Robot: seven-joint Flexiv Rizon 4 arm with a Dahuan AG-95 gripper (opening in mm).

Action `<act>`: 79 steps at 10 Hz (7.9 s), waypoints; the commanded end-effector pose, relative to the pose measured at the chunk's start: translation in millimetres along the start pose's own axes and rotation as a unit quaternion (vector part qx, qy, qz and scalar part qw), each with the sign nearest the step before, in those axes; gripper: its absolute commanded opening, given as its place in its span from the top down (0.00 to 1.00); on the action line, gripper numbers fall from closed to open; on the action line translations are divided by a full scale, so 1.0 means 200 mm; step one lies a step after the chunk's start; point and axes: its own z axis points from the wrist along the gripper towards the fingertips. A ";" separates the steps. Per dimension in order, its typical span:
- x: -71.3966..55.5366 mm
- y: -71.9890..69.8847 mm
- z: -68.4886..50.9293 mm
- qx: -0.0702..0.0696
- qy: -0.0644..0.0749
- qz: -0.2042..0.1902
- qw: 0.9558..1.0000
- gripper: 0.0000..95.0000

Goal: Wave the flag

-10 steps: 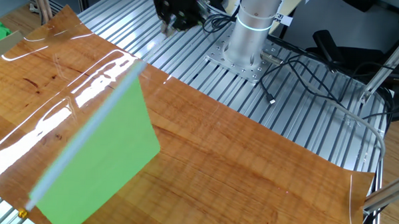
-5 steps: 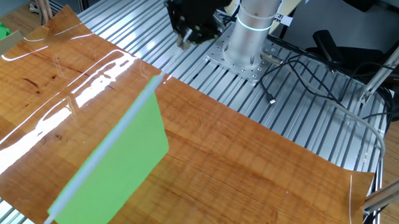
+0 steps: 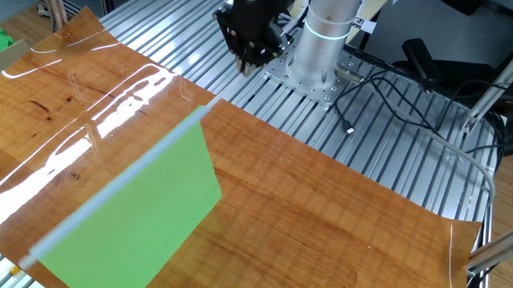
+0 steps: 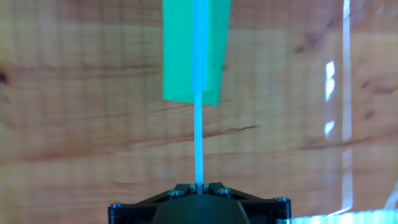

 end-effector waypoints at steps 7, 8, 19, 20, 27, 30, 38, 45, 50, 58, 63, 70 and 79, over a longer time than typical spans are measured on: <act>-0.04 -0.06 0.01 0.062 0.003 0.006 0.998 1.00; -0.06 -0.09 0.01 0.066 0.002 0.001 0.998 1.00; -0.06 -0.09 0.01 0.058 -0.031 0.023 0.998 1.00; -0.06 -0.09 0.01 0.058 -0.048 0.027 0.997 1.00; -0.06 -0.09 0.01 0.058 -0.058 0.035 0.996 1.00; 0.00 -0.09 -0.13 0.060 -0.043 0.038 0.997 1.00; 0.16 -0.05 -0.62 0.057 -0.038 0.057 0.996 1.00; 0.02 -0.41 -0.71 0.065 -0.039 -0.012 0.997 1.00; 0.03 -0.37 -0.73 0.037 -0.025 0.007 0.999 1.00; 0.09 0.10 -0.70 0.046 -0.015 0.085 0.995 1.00; -0.01 -0.09 -0.69 0.109 -0.019 -0.006 0.994 1.00; -0.03 -0.27 -0.69 0.127 -0.018 -0.069 0.989 1.00; 0.03 -0.19 -0.67 0.019 -0.008 0.034 0.999 1.00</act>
